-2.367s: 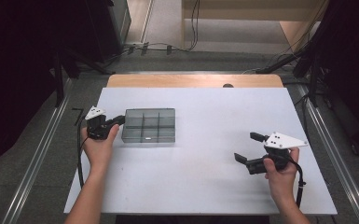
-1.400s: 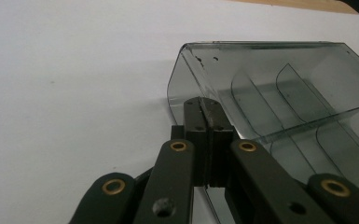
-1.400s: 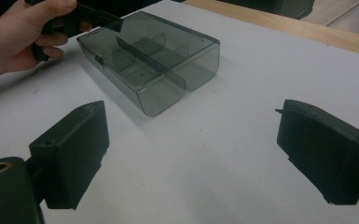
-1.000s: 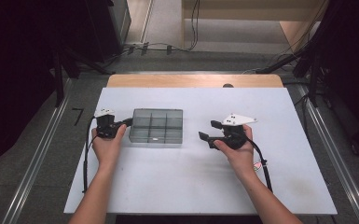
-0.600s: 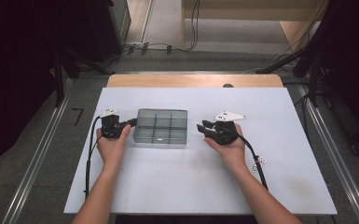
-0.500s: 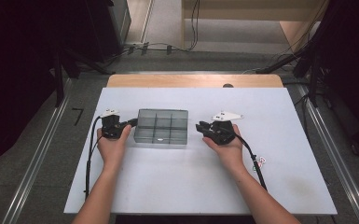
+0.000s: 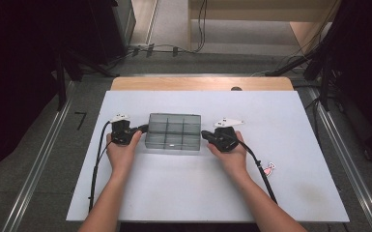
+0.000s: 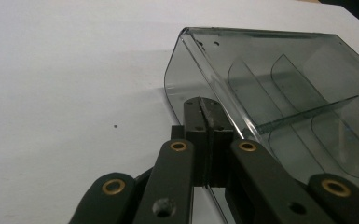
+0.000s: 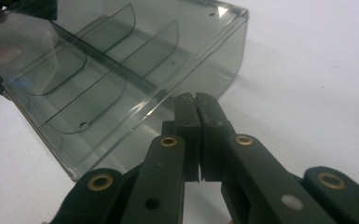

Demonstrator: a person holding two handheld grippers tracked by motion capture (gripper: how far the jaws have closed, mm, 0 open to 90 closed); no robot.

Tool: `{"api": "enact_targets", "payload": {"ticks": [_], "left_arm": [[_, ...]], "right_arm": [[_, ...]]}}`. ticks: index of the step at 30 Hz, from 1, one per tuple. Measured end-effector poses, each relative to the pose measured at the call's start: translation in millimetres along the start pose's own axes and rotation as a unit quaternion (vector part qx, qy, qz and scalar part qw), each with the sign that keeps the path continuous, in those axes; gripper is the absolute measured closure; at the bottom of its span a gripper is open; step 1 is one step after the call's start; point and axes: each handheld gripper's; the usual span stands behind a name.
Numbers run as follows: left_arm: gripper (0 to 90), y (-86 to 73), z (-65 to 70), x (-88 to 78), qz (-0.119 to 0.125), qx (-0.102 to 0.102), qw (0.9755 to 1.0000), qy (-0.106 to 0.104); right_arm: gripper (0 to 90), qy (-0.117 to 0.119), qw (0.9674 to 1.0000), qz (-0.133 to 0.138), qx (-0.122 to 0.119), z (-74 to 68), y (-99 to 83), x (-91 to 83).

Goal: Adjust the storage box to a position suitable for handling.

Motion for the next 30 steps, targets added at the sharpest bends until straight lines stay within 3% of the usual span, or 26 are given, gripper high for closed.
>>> {"api": "enact_targets", "payload": {"ticks": [7,17,30], "left_arm": [[89.5,0.0,1.6,0.2,-0.002,-0.001,1.0,0.005],[89.8,-0.6,2.7,0.2,-0.007,0.005,1.0,-0.003],[90.0,-4.6,12.1,-1.1,-0.024,0.019,0.9991,-0.028]], "right_arm": [[87.7,-0.001,0.9998,-0.015,0.013,-4.2,-4.0,-0.9],[87.9,0.0,0.9999,-0.011,0.006,-18.2,-17.7,-11.4],[87.9,-0.007,0.9999,-0.011,0.002,-35.5,-40.2,-30.7]]}}
Point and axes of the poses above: each handheld gripper's, and its own axes: x roughly forward along the jaws, y roughly out of its top, z roughly to its right, and after that the axes turned 6 degrees about -z, right-handed
